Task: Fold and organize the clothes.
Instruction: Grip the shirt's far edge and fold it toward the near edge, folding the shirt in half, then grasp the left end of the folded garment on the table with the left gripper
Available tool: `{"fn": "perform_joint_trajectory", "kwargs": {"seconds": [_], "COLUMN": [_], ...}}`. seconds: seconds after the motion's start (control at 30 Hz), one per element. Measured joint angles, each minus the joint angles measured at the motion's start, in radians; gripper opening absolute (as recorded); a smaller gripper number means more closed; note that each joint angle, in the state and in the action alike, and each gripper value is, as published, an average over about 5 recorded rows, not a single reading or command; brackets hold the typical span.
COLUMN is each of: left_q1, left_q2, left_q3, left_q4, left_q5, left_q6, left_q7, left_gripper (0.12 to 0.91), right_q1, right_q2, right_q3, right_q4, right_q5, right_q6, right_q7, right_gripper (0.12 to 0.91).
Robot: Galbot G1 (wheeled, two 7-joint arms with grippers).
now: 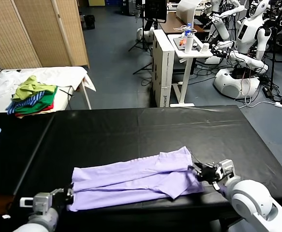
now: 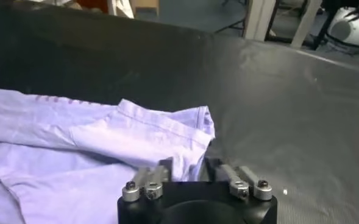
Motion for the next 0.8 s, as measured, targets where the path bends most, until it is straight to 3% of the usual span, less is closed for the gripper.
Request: {"fn": "perform_joint_trajectory", "kwargs": {"seconds": [0.13, 0.23, 0.33, 0.43, 0.63, 0.8], "left_q1": [0.001, -0.029, -0.081, -0.135, -0.210, -0.231], "left_q2": [-0.015, -0.016, -0.015, -0.017, -0.022, -0.033], "left_q3": [-0.011, -0.018, -0.017, -0.012, 0.007, 0.020], "left_q4": [-0.024, -0.015, 0.019, 0.065, 0.147, 0.197], "left_q5": [0.002, -0.032, -0.083, -0.139, -0.180, -0.166], "left_q6": [-0.012, -0.064, -0.115, -0.137, -0.148, -0.145], "left_q7": [0.010, 0.028, 0.041, 0.042, 0.044, 0.046], "left_gripper": [0.794, 0.888, 0.904, 0.906, 0.907, 0.906], "right_q1": [0.037, 0.077, 0.121, 0.159, 0.206, 0.215], "right_q2": [0.036, 0.082, 0.134, 0.180, 0.228, 0.240], "right_q3": [-0.012, -0.035, -0.062, -0.087, -0.116, -0.121], "right_q4": [-0.035, -0.079, -0.128, -0.173, -0.239, -0.261], "right_q5": [-0.006, -0.026, -0.055, -0.081, -0.101, -0.102], "right_q6": [0.002, 0.022, 0.053, 0.071, 0.082, 0.083], "right_q7": [0.024, 0.037, 0.040, 0.039, 0.037, 0.034], "right_gripper": [0.906, 0.907, 0.907, 0.907, 0.900, 0.805]}}
